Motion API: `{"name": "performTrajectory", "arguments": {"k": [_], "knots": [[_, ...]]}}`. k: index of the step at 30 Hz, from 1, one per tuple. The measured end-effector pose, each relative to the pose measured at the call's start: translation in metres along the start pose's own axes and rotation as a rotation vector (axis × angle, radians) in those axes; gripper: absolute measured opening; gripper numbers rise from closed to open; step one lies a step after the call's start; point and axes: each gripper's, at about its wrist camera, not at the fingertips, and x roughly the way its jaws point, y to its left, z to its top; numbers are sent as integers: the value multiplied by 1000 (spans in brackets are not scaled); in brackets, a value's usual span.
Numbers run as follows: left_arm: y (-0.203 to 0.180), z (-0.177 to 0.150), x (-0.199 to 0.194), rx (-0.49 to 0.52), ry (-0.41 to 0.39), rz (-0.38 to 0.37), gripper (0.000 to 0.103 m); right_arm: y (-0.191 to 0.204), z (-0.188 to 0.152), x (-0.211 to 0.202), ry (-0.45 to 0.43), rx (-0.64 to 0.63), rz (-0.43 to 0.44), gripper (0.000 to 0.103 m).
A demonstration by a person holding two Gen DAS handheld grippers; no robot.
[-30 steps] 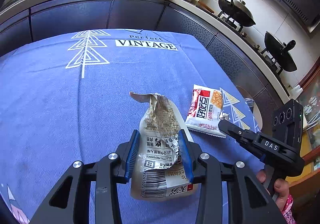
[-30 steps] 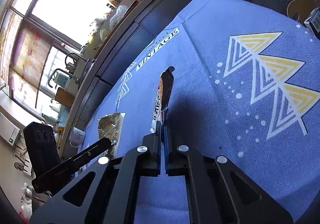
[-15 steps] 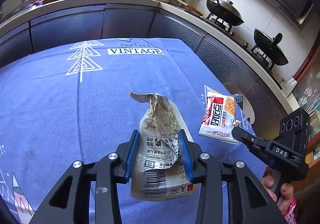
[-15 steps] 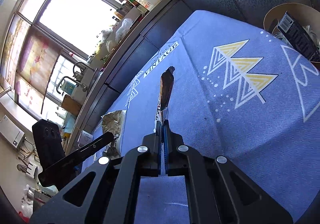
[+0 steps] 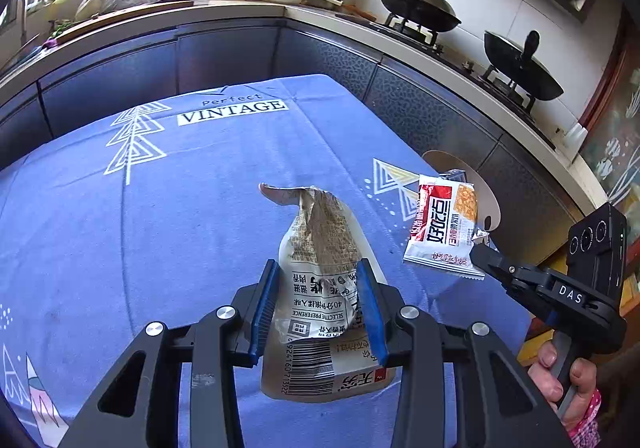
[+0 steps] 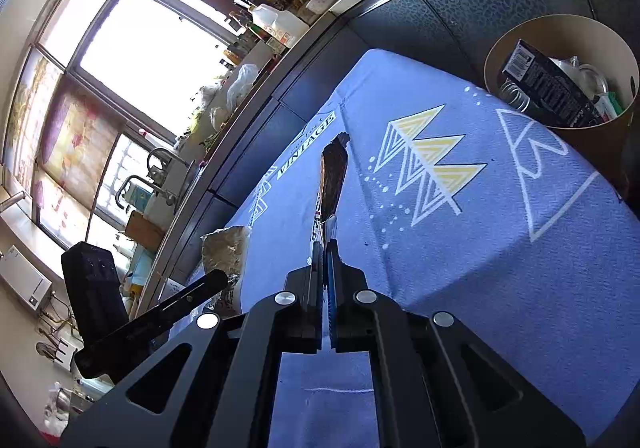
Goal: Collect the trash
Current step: 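Carry snack bag and packet over the beige bin and open both tools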
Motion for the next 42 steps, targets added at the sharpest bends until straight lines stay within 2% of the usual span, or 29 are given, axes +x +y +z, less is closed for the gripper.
{"name": "performTrajectory", "arguments": {"k": [21, 35, 42], "knots": [[-74, 14, 42, 112, 58, -18, 40, -67, 16, -35, -65, 97, -2, 2], [-91, 11, 67, 133, 107, -18, 40, -91, 15, -45, -76, 115, -11, 2], [-100, 18, 71, 139, 97, -32, 40, -95, 26, -52, -88, 107, -9, 2]]}}
